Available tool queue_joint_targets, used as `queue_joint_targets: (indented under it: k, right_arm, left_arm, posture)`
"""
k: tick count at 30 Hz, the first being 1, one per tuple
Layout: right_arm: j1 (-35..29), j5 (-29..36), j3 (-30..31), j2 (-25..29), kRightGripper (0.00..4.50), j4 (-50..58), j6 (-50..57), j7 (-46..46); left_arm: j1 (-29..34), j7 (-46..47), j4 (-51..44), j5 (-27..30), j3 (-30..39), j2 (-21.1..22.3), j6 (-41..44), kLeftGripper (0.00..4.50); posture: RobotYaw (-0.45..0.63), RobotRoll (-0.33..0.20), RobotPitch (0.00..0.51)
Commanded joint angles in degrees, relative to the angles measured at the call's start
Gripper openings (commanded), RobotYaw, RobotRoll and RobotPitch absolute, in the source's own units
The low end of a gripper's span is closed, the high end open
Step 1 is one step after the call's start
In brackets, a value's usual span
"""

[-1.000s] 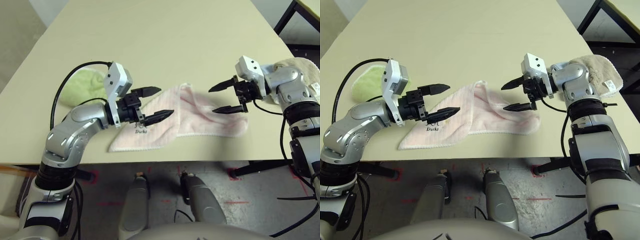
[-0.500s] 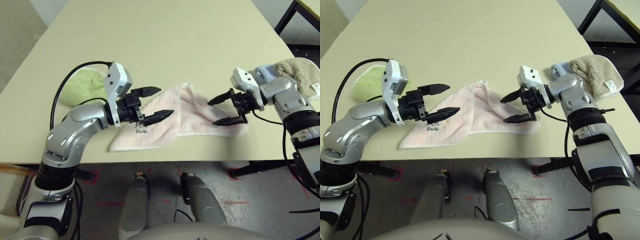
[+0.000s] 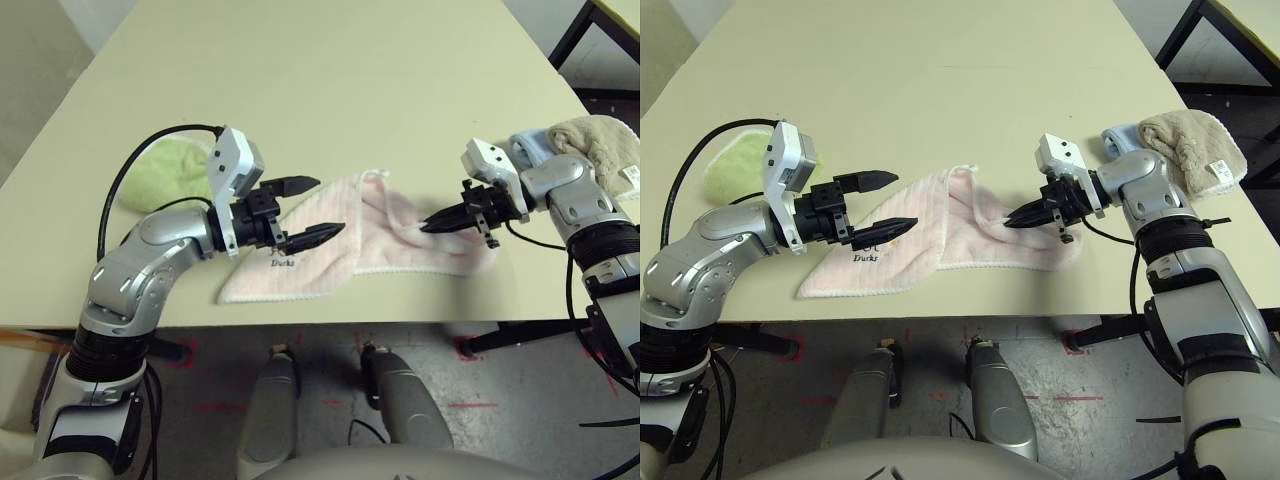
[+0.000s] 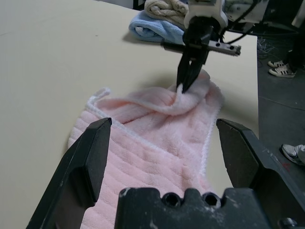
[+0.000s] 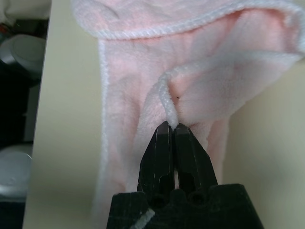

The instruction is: Fold the towel and set it aside.

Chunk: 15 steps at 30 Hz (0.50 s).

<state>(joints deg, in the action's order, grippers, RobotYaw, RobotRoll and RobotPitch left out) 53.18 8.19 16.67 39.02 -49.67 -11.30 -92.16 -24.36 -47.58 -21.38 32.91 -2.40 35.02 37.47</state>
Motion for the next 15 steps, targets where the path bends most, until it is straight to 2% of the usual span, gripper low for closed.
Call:
queue_joint_targets:
  k: [1,9,15]
  right_arm:
    - [2.44,-1.87,-2.69,1.35,0.03,-3.37,-2.56,1.6]
    - [10.01,-5.44,-7.93,1.75,0.03,-12.43,-7.93,14.87]
    - [11.76,-10.27,-8.36,2.99,0.03,-16.3,-7.42,24.24]
  left_arm:
    - [0.4,-0.75,0.62,-0.79,-1.35,0.36,0.14,4.5]
    - [0.11,-1.63,1.11,-1.23,-1.86,0.5,0.24,4.5]
    - [-0.1,-2.27,1.04,-1.32,-2.99,0.36,0.58,4.5]
  posture:
    - [0.09,0.0,0.166]
    - [0.07,0.0,0.163]
    - [0.07,0.0,0.16]
